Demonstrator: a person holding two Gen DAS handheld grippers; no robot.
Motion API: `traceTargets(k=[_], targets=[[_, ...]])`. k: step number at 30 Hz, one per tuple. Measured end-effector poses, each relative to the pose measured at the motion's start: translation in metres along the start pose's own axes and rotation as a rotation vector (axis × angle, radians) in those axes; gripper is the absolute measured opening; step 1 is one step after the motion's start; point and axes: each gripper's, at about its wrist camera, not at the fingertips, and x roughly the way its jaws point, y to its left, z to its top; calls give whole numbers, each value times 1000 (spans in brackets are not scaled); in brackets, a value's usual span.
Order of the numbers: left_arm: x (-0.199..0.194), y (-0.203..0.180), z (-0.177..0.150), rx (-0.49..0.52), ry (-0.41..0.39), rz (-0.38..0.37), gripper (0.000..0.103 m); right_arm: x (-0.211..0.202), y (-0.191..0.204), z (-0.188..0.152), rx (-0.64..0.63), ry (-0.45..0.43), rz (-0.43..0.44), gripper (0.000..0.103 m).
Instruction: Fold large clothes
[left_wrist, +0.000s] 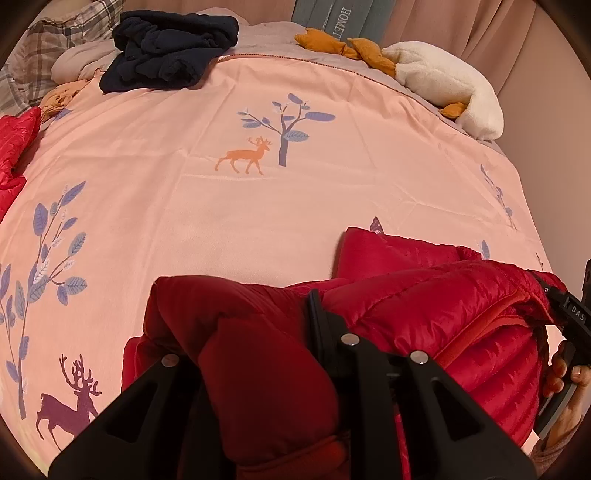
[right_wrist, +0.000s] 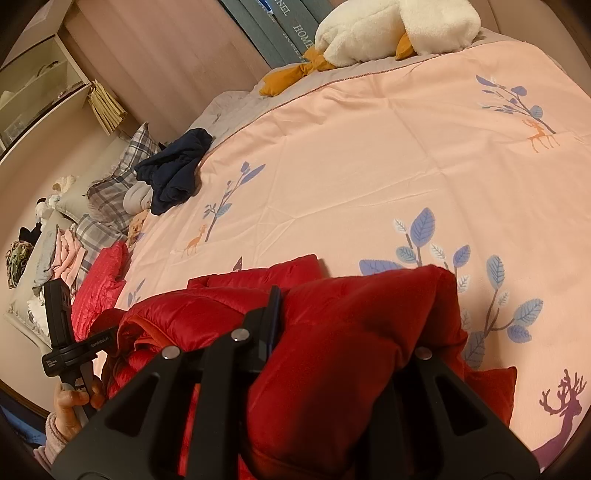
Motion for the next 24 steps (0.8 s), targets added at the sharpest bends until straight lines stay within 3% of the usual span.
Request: traceTargets(k=[24], targets=[[10,-3,4,1,30,20,18,8,4,3,24,27,-13,17]])
